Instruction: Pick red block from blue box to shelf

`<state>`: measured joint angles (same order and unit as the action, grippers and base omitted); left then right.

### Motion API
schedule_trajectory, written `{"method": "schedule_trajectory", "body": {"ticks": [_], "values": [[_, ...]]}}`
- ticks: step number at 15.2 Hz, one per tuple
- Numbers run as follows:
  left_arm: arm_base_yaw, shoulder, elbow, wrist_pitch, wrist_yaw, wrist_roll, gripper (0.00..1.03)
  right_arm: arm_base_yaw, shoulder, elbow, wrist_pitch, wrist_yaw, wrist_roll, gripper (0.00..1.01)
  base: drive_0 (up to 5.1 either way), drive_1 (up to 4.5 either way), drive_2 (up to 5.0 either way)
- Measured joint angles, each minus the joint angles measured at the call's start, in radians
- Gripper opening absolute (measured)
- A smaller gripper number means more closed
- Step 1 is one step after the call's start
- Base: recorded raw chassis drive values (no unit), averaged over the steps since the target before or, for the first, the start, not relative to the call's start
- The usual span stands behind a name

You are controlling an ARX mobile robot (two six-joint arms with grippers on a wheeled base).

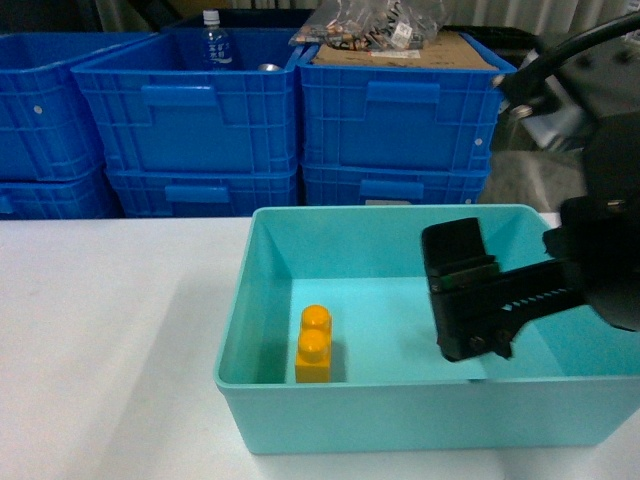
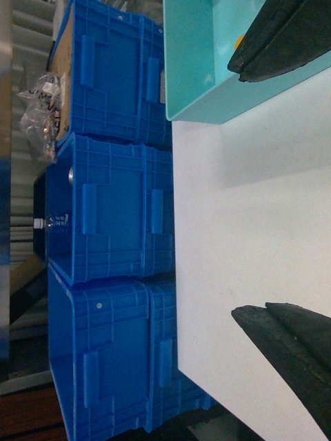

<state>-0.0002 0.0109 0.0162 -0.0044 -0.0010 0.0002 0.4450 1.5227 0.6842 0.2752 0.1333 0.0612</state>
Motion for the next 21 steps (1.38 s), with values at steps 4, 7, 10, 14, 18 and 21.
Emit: {"method": "schedule_trajectory", "body": {"ticks": [4,7,10,14,18,21], "values": [[0.000,0.000,0.000,0.000,0.000,0.000,0.98,-0.014,0.300,0.184,0.012,0.102,0.044,0.98,0.0,0.00,0.0],[0.000,0.000,0.000,0.000,0.000,0.000,0.98,-0.042,0.420,0.243,0.026,0.105,0.050,0.98,0.0,0.00,0.0],[0.000,0.000,0.000,0.000,0.000,0.000,0.98,-0.053,0.506,0.322,0.016,0.103,0.051,0.98,0.0,0.00,0.0],[0.000,0.000,0.000,0.000,0.000,0.000,0.98,-0.074,0.617,0.409,-0.047,0.101,0.063,0.89,0.0,0.00,0.0],[0.000,0.000,0.000,0.000,0.000,0.000,0.98,-0.074,0.654,0.457,-0.108,0.087,0.104,0.44,0.0,0.00,0.0],[0.000,0.000,0.000,0.000,0.000,0.000,0.98,-0.074,0.654,0.458,-0.103,0.087,0.107,0.40,0.0,0.00,0.0]]}}
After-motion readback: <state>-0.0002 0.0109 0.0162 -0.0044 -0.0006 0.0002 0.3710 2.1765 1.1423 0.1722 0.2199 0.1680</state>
